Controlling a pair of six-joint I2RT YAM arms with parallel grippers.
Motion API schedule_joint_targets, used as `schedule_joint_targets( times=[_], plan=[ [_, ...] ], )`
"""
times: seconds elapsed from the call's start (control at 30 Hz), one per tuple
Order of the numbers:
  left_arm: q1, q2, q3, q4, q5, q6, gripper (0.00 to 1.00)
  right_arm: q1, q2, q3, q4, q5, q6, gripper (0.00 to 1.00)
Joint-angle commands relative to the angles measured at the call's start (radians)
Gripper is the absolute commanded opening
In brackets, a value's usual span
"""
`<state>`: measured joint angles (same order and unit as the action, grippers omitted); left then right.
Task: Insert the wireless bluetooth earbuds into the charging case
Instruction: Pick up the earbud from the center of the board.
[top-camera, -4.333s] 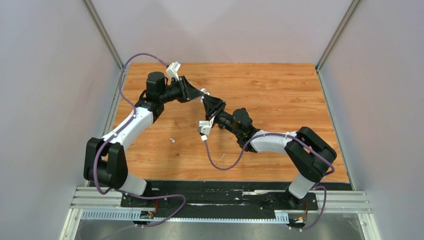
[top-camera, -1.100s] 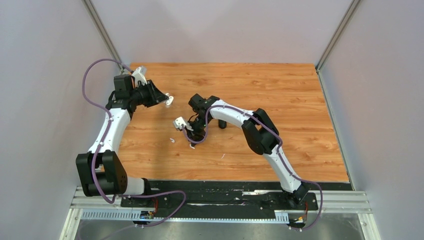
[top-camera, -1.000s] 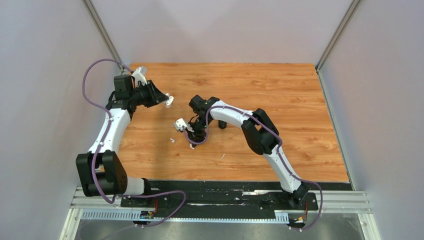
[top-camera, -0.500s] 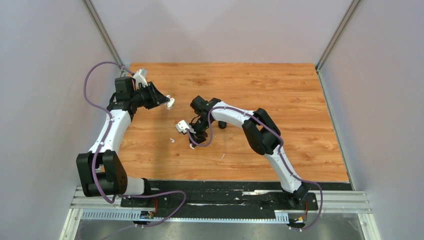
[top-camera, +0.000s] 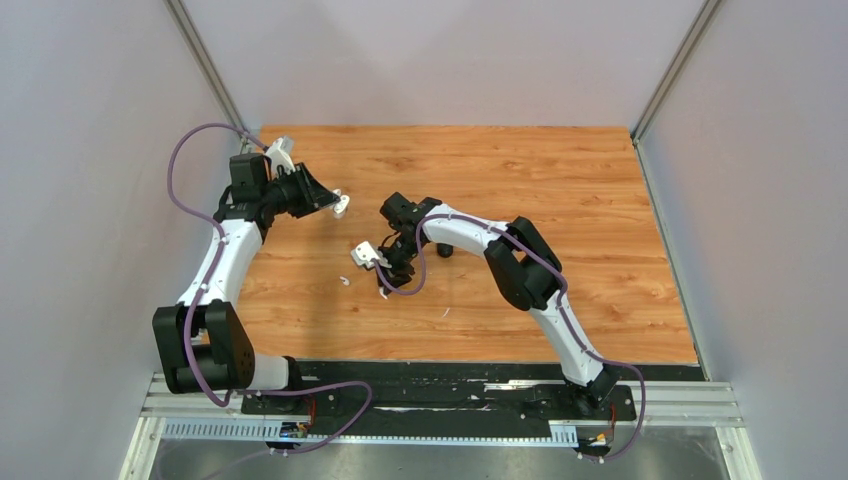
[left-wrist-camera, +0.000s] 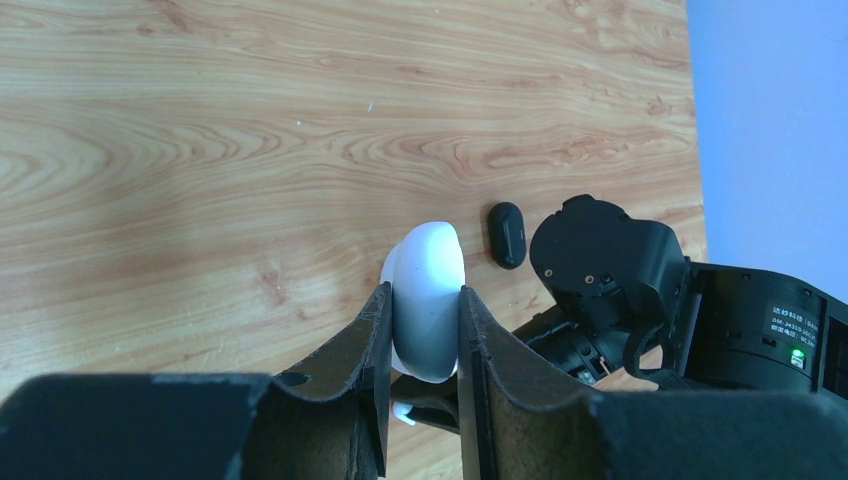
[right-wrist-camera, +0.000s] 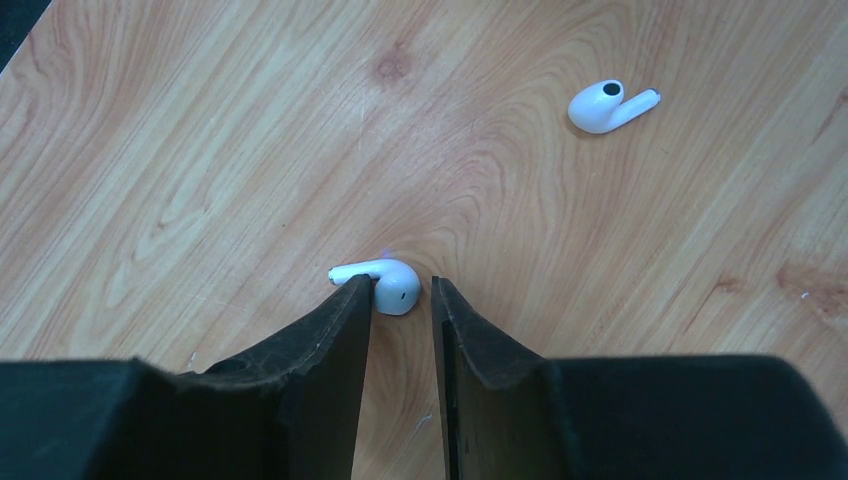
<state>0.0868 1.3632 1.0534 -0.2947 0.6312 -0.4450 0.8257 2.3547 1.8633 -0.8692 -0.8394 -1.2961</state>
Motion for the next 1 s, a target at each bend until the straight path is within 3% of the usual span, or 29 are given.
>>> schedule_joint_targets(
  times=[0.0, 0.1, 0.23, 0.5, 0.6, 0.7, 0.83, 0.93, 0.97],
  plan=[
    [0.007, -0.023, 0.003, 0.044, 0.018, -0.010, 0.00, 0.016, 0.006, -0.025, 0.013, 0.026, -0.031, 0.31],
    [0.007, -0.018, 0.002, 0.047, 0.018, -0.013, 0.00, 0.016, 0.008, -0.028, 0.015, 0.009, -0.027, 0.28],
    [0.008, -0.013, 0.002, 0.050, 0.021, -0.014, 0.00, 0.018, 0.008, -0.033, 0.038, -0.005, -0.005, 0.32],
    [0.008, 0.000, 0.000, 0.053, 0.027, -0.007, 0.00, 0.012, -0.011, -0.029, 0.048, 0.025, 0.042, 0.10],
    [0.005, 0.019, 0.007, 0.063, 0.027, -0.008, 0.00, 0.001, -0.072, -0.054, 0.079, 0.070, 0.090, 0.07],
    [-0.008, 0.058, 0.024, 0.066, 0.023, -0.008, 0.00, -0.016, -0.202, -0.161, 0.198, 0.145, 0.148, 0.00],
    [-0.053, 0.114, 0.061, 0.066, 0.011, -0.017, 0.00, -0.043, -0.419, -0.350, 0.437, 0.272, 0.242, 0.00],
    [-0.109, 0.165, 0.093, 0.055, 0.015, -0.036, 0.00, -0.065, -0.611, -0.516, 0.710, 0.391, 0.363, 0.00],
    [-0.140, 0.176, 0.109, 0.055, 0.022, -0.040, 0.00, -0.074, -0.666, -0.585, 0.869, 0.428, 0.391, 0.00]
  ],
)
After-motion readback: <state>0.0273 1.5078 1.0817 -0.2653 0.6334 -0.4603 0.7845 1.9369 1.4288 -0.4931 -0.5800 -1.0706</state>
